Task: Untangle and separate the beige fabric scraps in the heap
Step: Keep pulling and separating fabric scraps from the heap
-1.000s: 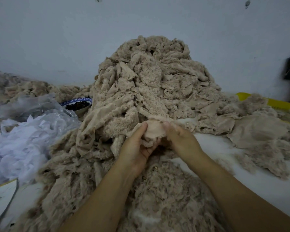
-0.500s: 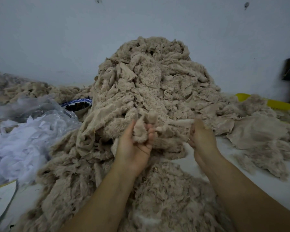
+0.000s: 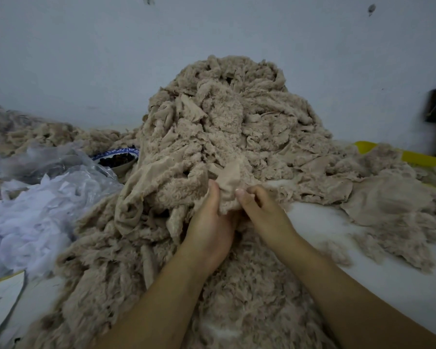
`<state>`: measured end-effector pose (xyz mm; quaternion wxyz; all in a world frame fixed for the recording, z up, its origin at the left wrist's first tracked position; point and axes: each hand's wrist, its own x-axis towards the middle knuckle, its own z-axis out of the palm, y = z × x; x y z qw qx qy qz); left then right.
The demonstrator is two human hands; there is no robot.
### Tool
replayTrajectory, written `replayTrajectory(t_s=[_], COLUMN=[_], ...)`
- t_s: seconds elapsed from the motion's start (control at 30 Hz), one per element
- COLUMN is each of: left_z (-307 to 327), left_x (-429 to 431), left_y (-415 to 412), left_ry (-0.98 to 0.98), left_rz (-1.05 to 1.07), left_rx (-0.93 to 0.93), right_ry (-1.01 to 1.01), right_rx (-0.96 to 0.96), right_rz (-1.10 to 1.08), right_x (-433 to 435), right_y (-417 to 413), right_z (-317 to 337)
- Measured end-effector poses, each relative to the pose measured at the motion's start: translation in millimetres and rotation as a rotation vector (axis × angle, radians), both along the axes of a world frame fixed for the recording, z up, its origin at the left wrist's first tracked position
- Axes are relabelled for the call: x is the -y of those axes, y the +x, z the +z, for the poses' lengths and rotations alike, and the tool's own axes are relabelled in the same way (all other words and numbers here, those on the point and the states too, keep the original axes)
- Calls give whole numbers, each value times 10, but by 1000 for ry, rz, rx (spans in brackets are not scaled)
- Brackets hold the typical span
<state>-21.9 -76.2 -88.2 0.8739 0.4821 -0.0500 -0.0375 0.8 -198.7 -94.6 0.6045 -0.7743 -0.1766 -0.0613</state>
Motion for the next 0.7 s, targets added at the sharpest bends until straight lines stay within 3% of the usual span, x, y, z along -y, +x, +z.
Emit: replayTrajectory(t_s=[0.1, 0.33, 0.47, 0.53, 0.63, 0.7], left_z=[-7, -3, -12, -29, -27, -28], left_x=[27, -119, -98, -91, -55, 0], left_y=[-1, 66, 45, 32, 3, -23], left_ry=[93, -42, 115, 225, 335, 396], left_rz=[87, 171, 248, 301, 371, 424], left_rx=[-10, -77, -46, -18, 13, 24], right_ry=[-36, -102, -1, -73, -382, -427], right_rx=[-12, -35, -117, -47, 212, 268], right_rz=[35, 169, 151, 111, -59, -166], right_x=[36, 25, 90, 95, 58, 40], right_y=[28, -5, 25, 25, 38, 65], right_z=[-4, 1, 4, -2, -40, -41])
